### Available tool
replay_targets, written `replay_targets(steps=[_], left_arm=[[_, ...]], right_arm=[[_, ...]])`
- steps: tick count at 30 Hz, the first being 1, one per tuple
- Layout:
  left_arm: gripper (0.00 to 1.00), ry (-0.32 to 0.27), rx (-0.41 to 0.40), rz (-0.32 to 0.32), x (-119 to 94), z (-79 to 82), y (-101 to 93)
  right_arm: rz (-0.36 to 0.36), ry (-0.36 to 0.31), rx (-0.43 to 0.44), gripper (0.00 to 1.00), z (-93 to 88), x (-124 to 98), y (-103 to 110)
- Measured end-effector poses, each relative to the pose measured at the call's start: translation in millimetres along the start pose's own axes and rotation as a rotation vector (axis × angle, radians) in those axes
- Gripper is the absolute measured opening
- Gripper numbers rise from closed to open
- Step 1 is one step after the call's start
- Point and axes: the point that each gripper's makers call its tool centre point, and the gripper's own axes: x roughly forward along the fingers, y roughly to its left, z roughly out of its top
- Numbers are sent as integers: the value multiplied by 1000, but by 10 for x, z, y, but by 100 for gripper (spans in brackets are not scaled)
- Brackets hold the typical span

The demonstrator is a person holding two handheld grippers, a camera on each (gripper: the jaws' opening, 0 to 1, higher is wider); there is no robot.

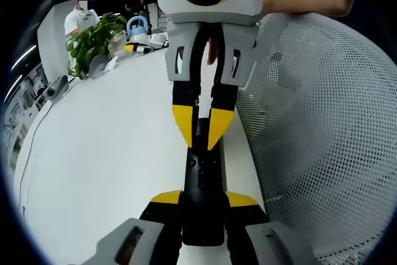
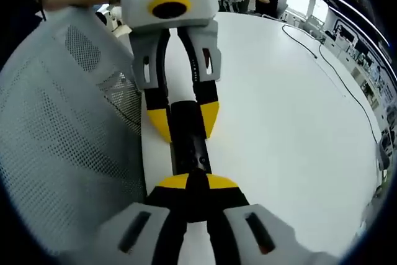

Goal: Press the specified remote control buttons in sequence, fully releasing each button before pressing the next.

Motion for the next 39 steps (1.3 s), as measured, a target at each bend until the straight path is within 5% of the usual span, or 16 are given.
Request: replay_targets(steps=[4,8,16,27,39], left_arm=[[26,-3,1,-2,1,3,-6],[26,-3,5,-6,3,6,-12],[26,-6,8,-15,2,6,-15],[26,-5,17,-18,-2,0,-16],[26,-8,20,-21,-3,0,-19]], right_arm=[[3,15,-19,7,7,11,19],[24,108,-121,7,6,29,33],[89,199,-78,7,3,54,12],[83,128,-26,7,-10,17,13],[71,132,-13,10,-55,-8,38]])
